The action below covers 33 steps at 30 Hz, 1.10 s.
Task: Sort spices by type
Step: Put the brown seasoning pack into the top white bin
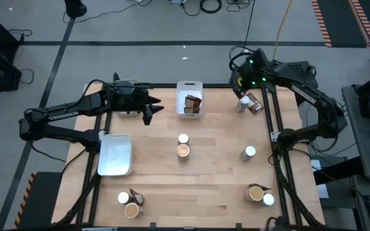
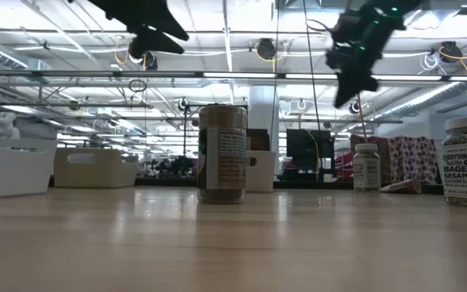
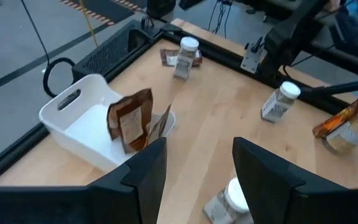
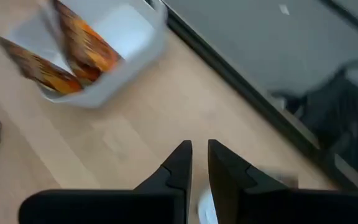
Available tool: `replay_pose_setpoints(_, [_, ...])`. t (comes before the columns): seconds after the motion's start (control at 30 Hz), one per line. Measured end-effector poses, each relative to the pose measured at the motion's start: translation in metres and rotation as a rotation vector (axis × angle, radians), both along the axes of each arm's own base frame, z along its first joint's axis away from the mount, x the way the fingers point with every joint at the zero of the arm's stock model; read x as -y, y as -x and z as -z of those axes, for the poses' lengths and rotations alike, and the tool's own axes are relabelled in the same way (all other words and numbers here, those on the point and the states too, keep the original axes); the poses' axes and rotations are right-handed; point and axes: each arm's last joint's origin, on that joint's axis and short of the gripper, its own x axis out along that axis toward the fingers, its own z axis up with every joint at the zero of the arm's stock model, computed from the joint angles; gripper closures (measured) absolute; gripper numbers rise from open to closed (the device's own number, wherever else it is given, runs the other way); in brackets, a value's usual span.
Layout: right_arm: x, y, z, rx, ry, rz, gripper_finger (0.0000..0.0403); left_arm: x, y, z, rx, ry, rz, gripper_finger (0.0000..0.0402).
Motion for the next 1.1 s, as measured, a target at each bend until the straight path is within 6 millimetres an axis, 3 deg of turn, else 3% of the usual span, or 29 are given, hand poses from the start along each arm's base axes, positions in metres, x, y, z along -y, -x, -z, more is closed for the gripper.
replay_pose_setpoints(0.27, [-0.002,0.031,0.051,-0.058,-0.172,0.198,0.0354,-0.005,-0.024,0.013,0.009,0.05,0.083,0.0212])
replay_pose_setpoints(0.53, [0.019,0.049,0.072,-0.058,-0.203,0.49,0.0298,-0.007,-0.032,0.02,0.001,0.106,0.091,0.0212])
replay_pose_setpoints(1.1, [0.072,0.043,0.107,-0.08,-0.38,0.724,0.0157,-0.007,-0.032,0.02,-0.001,0.106,0.098,0.0212])
